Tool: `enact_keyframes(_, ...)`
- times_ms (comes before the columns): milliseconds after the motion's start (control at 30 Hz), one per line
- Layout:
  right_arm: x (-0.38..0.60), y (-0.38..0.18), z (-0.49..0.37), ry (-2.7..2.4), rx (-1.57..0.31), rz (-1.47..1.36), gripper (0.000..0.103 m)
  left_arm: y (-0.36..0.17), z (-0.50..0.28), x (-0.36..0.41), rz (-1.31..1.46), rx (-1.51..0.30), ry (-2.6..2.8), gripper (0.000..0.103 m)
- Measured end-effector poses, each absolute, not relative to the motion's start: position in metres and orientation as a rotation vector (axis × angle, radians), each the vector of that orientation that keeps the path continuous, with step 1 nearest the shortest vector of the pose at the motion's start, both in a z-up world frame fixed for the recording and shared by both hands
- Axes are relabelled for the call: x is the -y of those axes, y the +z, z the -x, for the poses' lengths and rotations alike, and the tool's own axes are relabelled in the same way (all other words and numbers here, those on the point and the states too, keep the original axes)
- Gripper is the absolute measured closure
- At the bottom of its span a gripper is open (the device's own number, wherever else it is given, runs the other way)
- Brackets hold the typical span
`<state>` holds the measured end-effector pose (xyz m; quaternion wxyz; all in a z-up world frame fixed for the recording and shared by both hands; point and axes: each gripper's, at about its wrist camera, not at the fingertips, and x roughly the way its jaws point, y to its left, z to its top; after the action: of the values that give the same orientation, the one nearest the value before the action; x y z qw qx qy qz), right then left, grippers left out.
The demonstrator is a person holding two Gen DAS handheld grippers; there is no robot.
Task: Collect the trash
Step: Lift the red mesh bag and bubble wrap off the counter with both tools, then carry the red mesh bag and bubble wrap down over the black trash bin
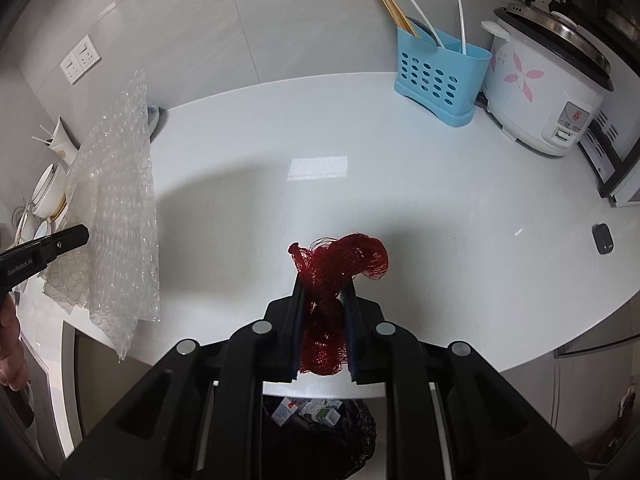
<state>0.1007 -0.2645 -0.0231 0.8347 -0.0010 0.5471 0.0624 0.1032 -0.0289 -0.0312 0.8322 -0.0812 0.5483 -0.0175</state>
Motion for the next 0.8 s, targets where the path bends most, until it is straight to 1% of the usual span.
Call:
enact_keyframes(467, 0.283, -0.02, -0.028, 0.179, -1.169, 0.005, 0.088, -0.045, -0.043, 0.041, 0.183, -1.182, -0.074, 0.094)
enact_keyframes(800, 0.292, -0.035, 0.027, 0.201, -1.207, -0.001, 0.088, -0.056, 0.014, 0.059, 0.191, -1.196, -0.11, 0.094)
